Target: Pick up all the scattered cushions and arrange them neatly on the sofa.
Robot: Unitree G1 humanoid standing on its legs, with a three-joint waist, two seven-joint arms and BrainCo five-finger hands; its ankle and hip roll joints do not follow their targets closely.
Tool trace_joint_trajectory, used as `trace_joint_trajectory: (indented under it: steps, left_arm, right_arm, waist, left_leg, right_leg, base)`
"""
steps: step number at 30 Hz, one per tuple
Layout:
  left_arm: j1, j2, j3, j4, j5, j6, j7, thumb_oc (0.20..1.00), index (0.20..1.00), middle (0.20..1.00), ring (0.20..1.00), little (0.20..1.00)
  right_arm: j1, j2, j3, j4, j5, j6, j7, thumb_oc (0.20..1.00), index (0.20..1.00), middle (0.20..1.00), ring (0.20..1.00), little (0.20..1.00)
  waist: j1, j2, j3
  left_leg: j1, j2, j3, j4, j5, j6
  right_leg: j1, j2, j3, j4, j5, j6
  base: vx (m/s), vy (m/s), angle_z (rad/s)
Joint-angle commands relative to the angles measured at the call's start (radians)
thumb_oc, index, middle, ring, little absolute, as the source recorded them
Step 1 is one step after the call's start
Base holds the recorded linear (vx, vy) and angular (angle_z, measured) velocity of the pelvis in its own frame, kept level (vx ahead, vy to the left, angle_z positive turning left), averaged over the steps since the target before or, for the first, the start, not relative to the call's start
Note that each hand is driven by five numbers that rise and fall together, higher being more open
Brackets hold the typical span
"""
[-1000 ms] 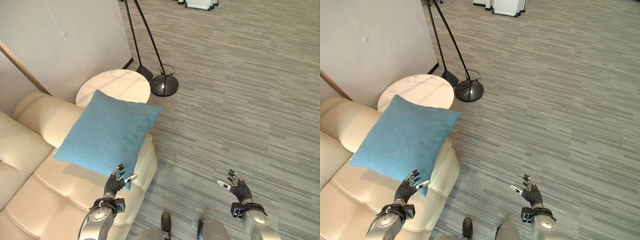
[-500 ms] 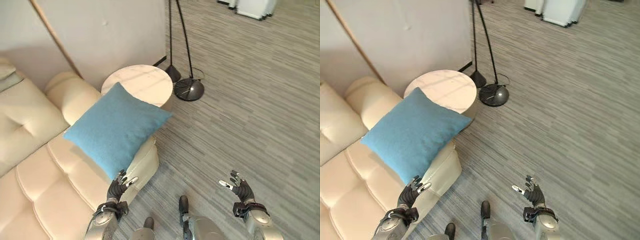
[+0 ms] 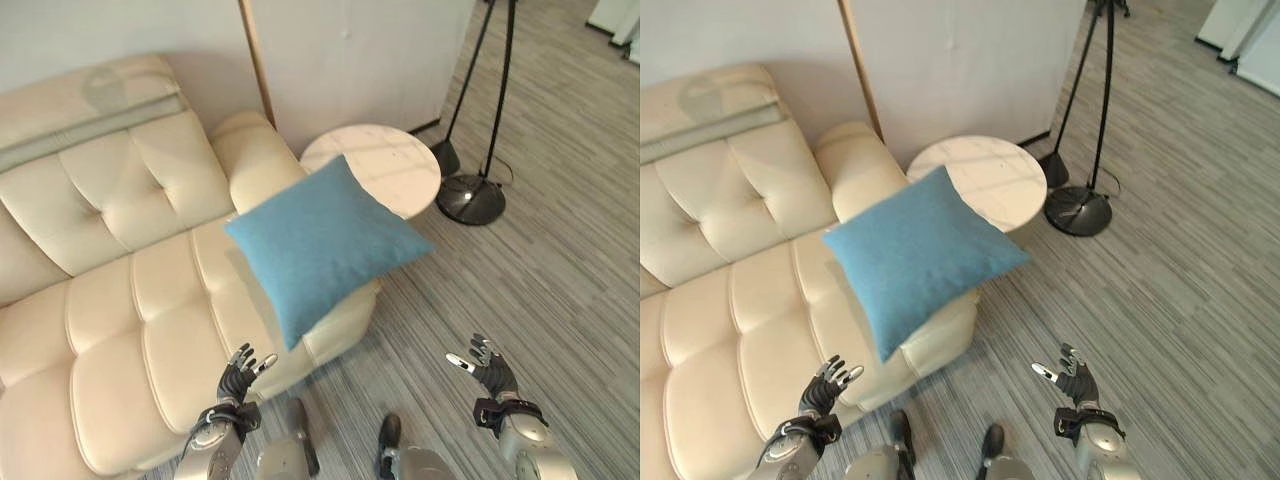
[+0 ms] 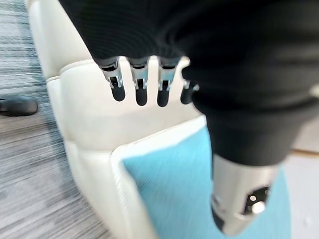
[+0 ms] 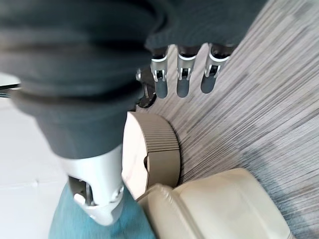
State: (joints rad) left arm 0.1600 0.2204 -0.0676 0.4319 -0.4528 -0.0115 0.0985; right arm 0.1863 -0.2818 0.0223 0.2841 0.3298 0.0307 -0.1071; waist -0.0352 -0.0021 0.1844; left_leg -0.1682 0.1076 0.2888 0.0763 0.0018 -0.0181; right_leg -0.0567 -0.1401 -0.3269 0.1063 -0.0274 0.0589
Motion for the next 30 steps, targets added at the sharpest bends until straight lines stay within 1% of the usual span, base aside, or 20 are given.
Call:
trace_joint_trajectory:
  steps: [1,2,3,4,5,6,8,10,11,12,13,16,19,22,24,27,28,29,30]
  left_arm:
    - [0.031,0.079,0.019,-0.098,0.02,-0.031,-0.004,1.0,1.0,1.0,1.0,1.0]
    - [0.033,0.082,0.019,-0.095,0.02,-0.031,-0.002,1.0,1.0,1.0,1.0,1.0]
    - [0.029,0.086,0.021,-0.088,0.017,-0.035,0.005,1.0,1.0,1.0,1.0,1.0]
    - [0.031,0.086,0.021,-0.09,0.013,-0.036,0.007,1.0,1.0,1.0,1.0,1.0]
    - [0.031,0.087,0.023,-0.088,0.013,-0.038,0.008,1.0,1.0,1.0,1.0,1.0]
    - [0.032,0.088,0.025,-0.09,0.013,-0.039,0.005,1.0,1.0,1.0,1.0,1.0]
    - [0.027,0.088,0.025,-0.084,0.006,-0.041,0.006,1.0,1.0,1.0,1.0,1.0]
    - [0.023,0.091,0.022,-0.079,0.001,-0.04,0.006,1.0,1.0,1.0,1.0,1.0]
    - [0.023,0.091,0.022,-0.079,0.001,-0.04,0.006,1.0,1.0,1.0,1.0,1.0]
    - [0.021,0.091,0.023,-0.085,-0.03,-0.046,0.011,1.0,1.0,1.0,1.0,1.0]
    - [0.023,0.09,0.02,-0.083,-0.057,-0.048,0.015,1.0,1.0,1.0,1.0,1.0]
    - [0.025,0.071,0.026,-0.077,-0.124,-0.05,0.023,1.0,1.0,1.0,1.0,1.0]
    - [0.043,0.04,0.037,-0.053,-0.17,-0.034,0.03,1.0,1.0,1.0,1.0,1.0]
    - [0.053,0.015,0.04,-0.044,-0.197,-0.027,0.041,1.0,1.0,1.0,1.0,1.0]
    - [0.049,0.005,0.047,-0.032,-0.198,-0.023,0.042,1.0,1.0,1.0,1.0,1.0]
    - [0.025,0.003,0.055,-0.017,-0.191,-0.025,0.042,1.0,1.0,1.0,1.0,1.0]
    - [0.024,0.002,0.055,-0.017,-0.191,-0.025,0.042,1.0,1.0,1.0,1.0,1.0]
    - [-0.003,0.009,0.059,-0.007,-0.188,-0.032,0.046,1.0,1.0,1.0,1.0,1.0]
    - [-0.02,0.013,0.061,-0.002,-0.188,-0.037,0.049,1.0,1.0,1.0,1.0,1.0]
  right_arm:
    - [-0.023,0.026,-0.018,-0.033,-0.015,-0.025,-0.001,1.0,1.0,1.0,1.0,1.0]
    - [-0.021,0.03,-0.02,-0.036,-0.014,-0.023,-0.002,1.0,1.0,1.0,1.0,1.0]
    - [-0.013,0.044,-0.03,-0.033,-0.01,-0.026,-0.006,1.0,1.0,1.0,1.0,1.0]
    - [-0.007,0.046,-0.035,-0.028,-0.006,-0.027,-0.007,1.0,1.0,1.0,1.0,1.0]
    - [-0.005,0.048,-0.043,-0.022,0.0,-0.029,-0.013,1.0,1.0,1.0,1.0,1.0]
    - [-0.002,0.048,-0.05,-0.023,0.006,-0.031,-0.015,1.0,1.0,1.0,1.0,1.0]
    - [-0.005,0.049,-0.065,-0.011,0.024,-0.037,-0.026,1.0,1.0,1.0,1.0,1.0]
    - [0.006,0.053,-0.08,-0.008,0.04,-0.04,-0.034,1.0,1.0,1.0,1.0,1.0]
    - [0.006,0.053,-0.08,-0.008,0.04,-0.04,-0.034,1.0,1.0,1.0,1.0,1.0]
    - [0.022,0.056,-0.092,-0.007,0.038,-0.038,-0.052,1.0,1.0,1.0,1.0,1.0]
    - [0.036,0.061,-0.092,-0.004,0.035,-0.037,-0.058,1.0,1.0,1.0,1.0,1.0]
    - [0.042,0.08,-0.098,0.027,0.029,-0.025,-0.094,1.0,1.0,1.0,1.0,1.0]
    - [0.059,0.08,-0.117,0.014,0.011,0.001,-0.09,1.0,1.0,1.0,1.0,1.0]
    - [0.074,0.055,-0.148,-0.01,-0.021,0.018,-0.109,1.0,1.0,1.0,1.0,1.0]
    - [0.074,0.031,-0.177,-0.027,-0.056,0.026,-0.116,1.0,1.0,1.0,1.0,1.0]
    - [0.037,-0.031,-0.218,-0.03,-0.098,0.03,-0.138,1.0,1.0,1.0,1.0,1.0]
    - [0.036,-0.031,-0.219,-0.03,-0.098,0.03,-0.138,1.0,1.0,1.0,1.0,1.0]
    - [-0.005,-0.086,-0.231,-0.035,-0.132,0.029,-0.153,1.0,1.0,1.0,1.0,1.0]
    - [-0.029,-0.108,-0.231,-0.036,-0.141,0.028,-0.16,1.0,1.0,1.0,1.0,1.0]
  waist:
    - [-0.001,-0.054,-0.015]
    - [-0.004,-0.053,-0.012]
    - [-0.017,-0.046,-0.01]
    - [-0.024,-0.041,-0.006]
    - [-0.033,-0.037,0.001]
    - [-0.037,-0.032,0.001]
    - [-0.05,-0.029,0.012]
    - [-0.068,-0.035,0.014]
    - [-0.068,-0.035,0.016]
    - [-0.083,-0.044,0.024]
    - [-0.088,-0.051,0.029]
    - [-0.085,-0.07,0.017]
    - [-0.083,-0.074,-0.008]
    - [-0.083,-0.074,-0.014]
    - [-0.082,-0.074,-0.018]
    - [-0.079,-0.075,-0.021]
    - [-0.079,-0.075,-0.02]
    - [-0.075,-0.078,-0.017]
    - [-0.073,-0.079,-0.015]
  left_leg:
    - [0.03,-0.044,-0.015,-0.053,-0.001,0.031]
    - [0.042,-0.052,-0.021,-0.059,-0.009,0.04]
    - [0.071,-0.067,-0.05,-0.079,-0.023,0.054]
    - [0.088,-0.07,-0.065,-0.087,-0.026,0.056]
    - [0.104,-0.074,-0.083,-0.094,-0.032,0.054]
    - [0.108,-0.069,-0.095,-0.094,-0.037,0.051]
    - [0.127,-0.067,-0.122,-0.094,-0.047,0.043]
    - [0.136,-0.073,-0.153,-0.094,-0.051,0.034]
    - [0.139,-0.072,-0.154,-0.094,-0.053,0.034]
    - [0.151,-0.075,-0.182,-0.093,-0.058,0.026]
    - [0.155,-0.076,-0.195,-0.087,-0.062,0.024]
    - [0.162,-0.066,-0.209,-0.082,-0.066,0.017]
    - [0.174,-0.048,-0.2,-0.099,-0.06,0.005]
    - [0.183,-0.031,-0.208,-0.119,-0.045,-0.007]
    - [0.191,-0.023,-0.212,-0.132,-0.037,-0.015]
    - [0.2,-0.017,-0.215,-0.15,-0.029,-0.022]
    - [0.2,-0.017,-0.216,-0.15,-0.029,-0.022]
    - [0.198,-0.015,-0.216,-0.155,-0.027,-0.024]
    - [0.195,-0.014,-0.214,-0.157,-0.025,-0.026]
  right_leg:
    - [0.105,-0.071,0.078,0.177,-0.063,0.093]
    - [0.083,-0.078,0.096,0.234,-0.039,0.098]
    - [0.026,-0.061,0.168,0.322,0.013,0.103]
    - [0.001,-0.044,0.207,0.343,0.012,0.096]
    - [-0.017,-0.034,0.233,0.329,-0.011,0.091]
    - [-0.025,-0.028,0.243,0.286,-0.024,0.084]
    - [-0.045,-0.015,0.269,0.193,-0.074,0.072]
    - [-0.064,0.009,0.339,0.062,-0.059,0.077]
    - [-0.058,0.01,0.338,0.058,-0.058,0.077]
    - [-0.086,0.028,0.399,-0.012,-0.029,0.086]
    - [-0.081,0.03,0.412,-0.03,-0.02,0.086]
    - [-0.052,0.023,0.395,-0.068,-0.004,0.084]
    - [-0.015,0.024,0.373,-0.119,0.002,0.075]
    - [0.019,0.03,0.35,-0.148,-0.003,0.067]
    - [0.038,0.033,0.334,-0.162,-0.008,0.064]
    - [0.057,0.035,0.315,-0.179,-0.009,0.06]
    - [0.058,0.035,0.314,-0.18,-0.009,0.06]
    - [0.06,0.034,0.304,-0.187,-0.004,0.061]
    - [0.058,0.034,0.301,-0.19,-0.002,0.062]
  base:
    - [0.2,0.216,0.4]
    - [0.18,0.134,0.53]
    - [0.26,0.157,0.5]
    - [0.28,0.101,0.4]
    - [0.21,0.016,0.5]
    - [0.2,-0.034,0.63]
    - [0.18,-0.078,0.46]
    - [0.14,-0.099,0.5]
    - [0.13,-0.151,0.58]
    - [0.11,-0.166,0.49]
    - [0.13,-0.226,0.45]
    - [0.09,-0.201,0.65]
    - [0.13,-0.153,0.05]
    - [0.08,-0.105,-0.09]
    - [0.06,-0.068,0.02]
    - [0.04,-0.034,0.13]
    - [0.01,-0.026,0.1]
    - [-0.02,-0.019,0.06]
    - [-0.05,-0.024,0.02]
